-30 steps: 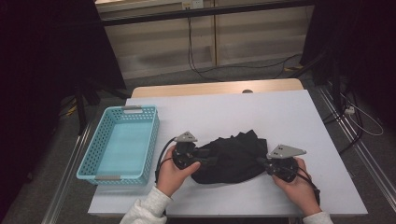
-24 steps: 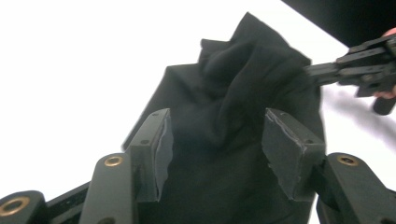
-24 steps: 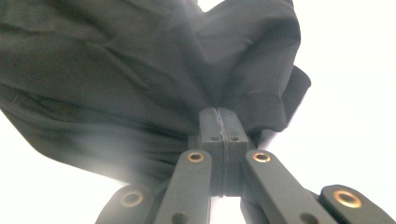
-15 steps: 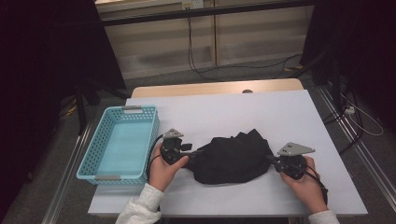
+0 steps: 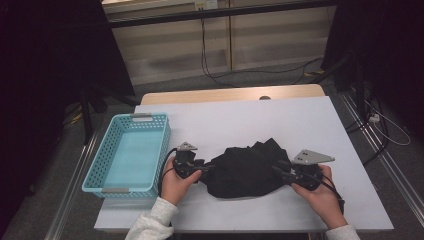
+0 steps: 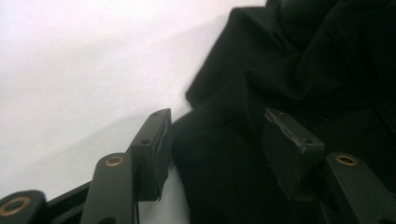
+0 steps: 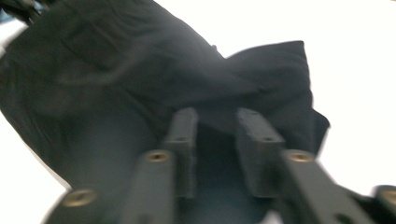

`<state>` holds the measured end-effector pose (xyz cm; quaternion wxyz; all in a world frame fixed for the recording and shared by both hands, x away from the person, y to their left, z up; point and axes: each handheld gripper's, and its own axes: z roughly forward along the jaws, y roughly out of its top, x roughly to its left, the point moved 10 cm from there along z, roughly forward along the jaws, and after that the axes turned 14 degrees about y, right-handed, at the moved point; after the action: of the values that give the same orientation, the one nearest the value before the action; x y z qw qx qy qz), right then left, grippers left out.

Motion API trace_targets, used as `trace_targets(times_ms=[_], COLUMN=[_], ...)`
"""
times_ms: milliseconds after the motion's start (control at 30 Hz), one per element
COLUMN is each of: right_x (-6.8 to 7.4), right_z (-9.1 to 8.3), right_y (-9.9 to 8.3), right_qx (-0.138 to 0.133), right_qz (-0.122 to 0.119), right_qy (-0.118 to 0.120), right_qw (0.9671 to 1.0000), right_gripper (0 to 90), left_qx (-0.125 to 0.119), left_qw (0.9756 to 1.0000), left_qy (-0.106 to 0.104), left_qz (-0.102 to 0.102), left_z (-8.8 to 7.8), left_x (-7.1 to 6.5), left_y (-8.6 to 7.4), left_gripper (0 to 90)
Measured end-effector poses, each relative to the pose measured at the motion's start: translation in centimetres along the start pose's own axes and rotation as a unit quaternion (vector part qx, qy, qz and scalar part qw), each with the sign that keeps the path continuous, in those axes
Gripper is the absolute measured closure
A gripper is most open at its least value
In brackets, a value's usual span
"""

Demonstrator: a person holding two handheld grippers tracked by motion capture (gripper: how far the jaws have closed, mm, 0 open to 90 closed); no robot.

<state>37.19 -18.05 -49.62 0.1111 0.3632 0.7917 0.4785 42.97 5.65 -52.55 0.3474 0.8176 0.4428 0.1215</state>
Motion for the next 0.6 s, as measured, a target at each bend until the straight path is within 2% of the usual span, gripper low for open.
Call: trace_targets(times_ms=[100,200,300,500,600], right_x=[0.8,1.7,2.6,4.2,5.4], right_z=[0.8,1.8,2.6,3.8,4.0], right_y=[0.7,1.5,2.2,3.0,3.6], right_qx=[-0.004,-0.013,-0.013,-0.009,-0.016], right_qz=[-0.01,0.003,-0.008,-0.031,-0.04], right_qy=[0.014,0.04,0.051,0.06,0.077], right_qw=[0.9998,0.9991,0.9986,0.9976,0.9961], right_gripper=[53.2,49.3,45.8,40.9,40.2], left_qx=[0.0,0.01,0.022,0.009,-0.003], left_qw=[1.0,0.9998,0.9992,0.9983,0.998], left_qy=[-0.005,-0.015,-0.029,-0.05,-0.056], left_qz=[-0.007,-0.008,-0.016,-0.029,-0.03], left_z=[-0.1,-0.3,-0.4,-1.3,-2.0], left_x=[-0.1,-0.4,-0.9,-1.7,-1.9], left_y=[-0.2,-0.6,-0.9,-0.3,0.3], left_gripper=[49.6,67.5,80.7,84.6,84.8])
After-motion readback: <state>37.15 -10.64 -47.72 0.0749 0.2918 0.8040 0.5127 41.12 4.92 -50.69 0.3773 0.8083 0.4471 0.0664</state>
